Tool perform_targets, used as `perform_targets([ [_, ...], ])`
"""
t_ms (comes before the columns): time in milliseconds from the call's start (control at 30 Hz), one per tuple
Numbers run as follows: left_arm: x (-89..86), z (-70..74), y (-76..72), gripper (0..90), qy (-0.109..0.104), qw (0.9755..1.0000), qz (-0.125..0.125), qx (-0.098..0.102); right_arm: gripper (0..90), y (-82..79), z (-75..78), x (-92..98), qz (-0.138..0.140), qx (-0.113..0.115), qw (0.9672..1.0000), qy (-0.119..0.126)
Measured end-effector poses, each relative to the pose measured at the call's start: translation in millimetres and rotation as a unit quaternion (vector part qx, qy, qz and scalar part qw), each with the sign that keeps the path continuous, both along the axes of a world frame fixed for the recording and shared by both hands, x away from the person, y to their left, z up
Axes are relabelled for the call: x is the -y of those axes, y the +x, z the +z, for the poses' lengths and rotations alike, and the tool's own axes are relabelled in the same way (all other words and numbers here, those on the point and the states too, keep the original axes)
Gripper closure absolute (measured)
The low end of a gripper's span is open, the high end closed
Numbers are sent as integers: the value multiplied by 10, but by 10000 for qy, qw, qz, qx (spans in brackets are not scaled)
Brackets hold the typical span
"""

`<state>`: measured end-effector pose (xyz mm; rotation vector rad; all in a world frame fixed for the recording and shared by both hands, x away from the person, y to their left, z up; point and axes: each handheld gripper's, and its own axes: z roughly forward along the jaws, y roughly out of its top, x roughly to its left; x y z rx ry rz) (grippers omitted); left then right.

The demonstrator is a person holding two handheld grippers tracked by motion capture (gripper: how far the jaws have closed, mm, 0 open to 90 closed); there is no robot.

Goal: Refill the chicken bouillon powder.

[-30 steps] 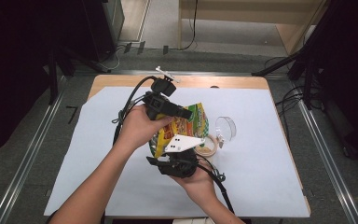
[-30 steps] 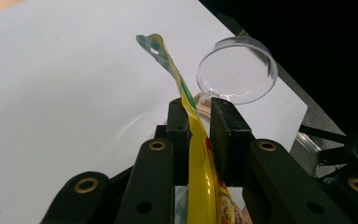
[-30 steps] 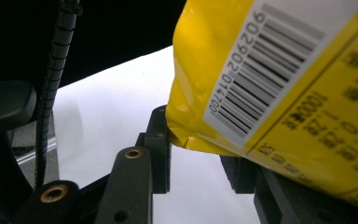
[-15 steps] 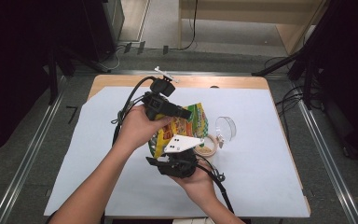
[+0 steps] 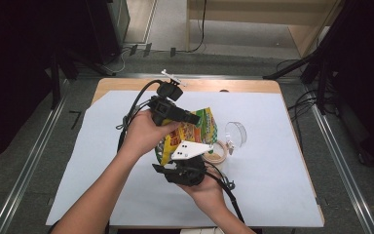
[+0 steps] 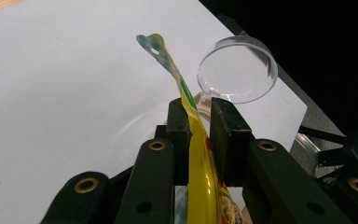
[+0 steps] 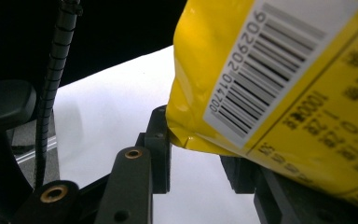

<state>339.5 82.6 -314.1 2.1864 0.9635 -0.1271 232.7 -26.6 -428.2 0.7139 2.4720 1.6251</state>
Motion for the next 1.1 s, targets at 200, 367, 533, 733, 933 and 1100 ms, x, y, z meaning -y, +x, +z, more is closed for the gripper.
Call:
perform_targets([
  [200, 4, 1, -1, 784, -9, 10000, -3, 3, 678, -1, 1, 1, 3, -8, 10000, 14],
  [367, 14, 15, 1, 783, -4, 10000, -6, -13, 677, -17, 19, 4, -17, -26, 10000, 68],
  [533, 42, 52, -7, 782, 64, 10000, -55, 48, 678, -16, 30, 8, -30, 1, 9999, 127],
  [733, 59, 36, -12, 782, 89, 9999, -46, 59, 678, -4, 11, 14, -34, -21, 9999, 106],
  [933, 59, 36, -11, 781, 90, 9999, -46, 55, 678, -6, 14, 14, -31, -24, 9999, 113],
  [1100, 55, 32, -8, 781, 88, 9999, -50, 62, 678, -5, 12, 13, -33, -14, 9999, 97],
])
